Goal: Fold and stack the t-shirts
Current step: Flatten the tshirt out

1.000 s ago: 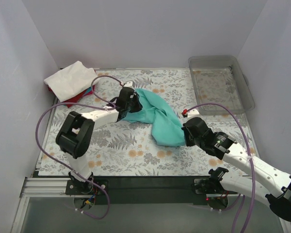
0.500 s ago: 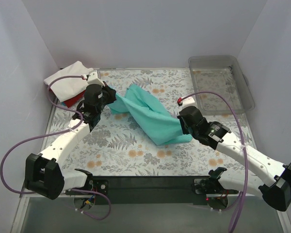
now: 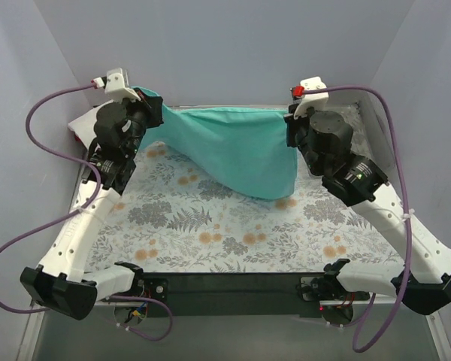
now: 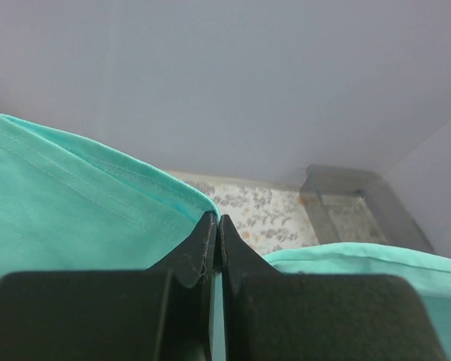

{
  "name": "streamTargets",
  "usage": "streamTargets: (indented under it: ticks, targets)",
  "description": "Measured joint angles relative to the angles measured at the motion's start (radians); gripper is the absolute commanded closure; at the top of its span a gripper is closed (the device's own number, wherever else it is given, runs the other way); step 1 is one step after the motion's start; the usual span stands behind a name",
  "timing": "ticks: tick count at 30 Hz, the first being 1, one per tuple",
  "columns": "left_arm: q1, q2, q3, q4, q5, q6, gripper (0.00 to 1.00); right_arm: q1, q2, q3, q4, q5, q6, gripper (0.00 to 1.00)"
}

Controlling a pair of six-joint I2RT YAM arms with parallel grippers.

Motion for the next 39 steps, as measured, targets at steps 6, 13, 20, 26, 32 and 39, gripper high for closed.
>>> streamTargets:
  ticks: [6, 13, 20, 26, 32, 39]
  targets:
    - [0.0, -0.047, 0.119, -0.06, 0.047, 0.046, 1.0, 0.0, -0.07, 0.033, -0.003, -0.038, -0.05, 0.99]
    - [0.0, -0.089, 0.172, -0.117, 0.103, 0.06, 1.0, 0.0, -0.166, 0.052, -0.002, -0.092, -0.063, 0.99]
    - [0.0, -0.039, 0.213, -0.138, 0.104, 0.08, 1.0, 0.0, -0.126, 0.091, 0.006, -0.09, -0.085, 0.99]
    - [0.0, 0.085, 0.27, -0.135, 0.06, 0.124, 1.0, 0.0, 0.004, 0.133, 0.027, -0.057, -0.137, 0.99]
    - [0.0, 0.149, 0.314, -0.148, 0.063, 0.152, 1.0, 0.0, 0.062, 0.205, 0.029, -0.063, -0.19, 0.99]
    - [0.0, 0.084, 0.444, -0.236, 0.157, 0.162, 1.0, 0.0, -0.05, 0.242, 0.025, -0.178, -0.19, 0.99]
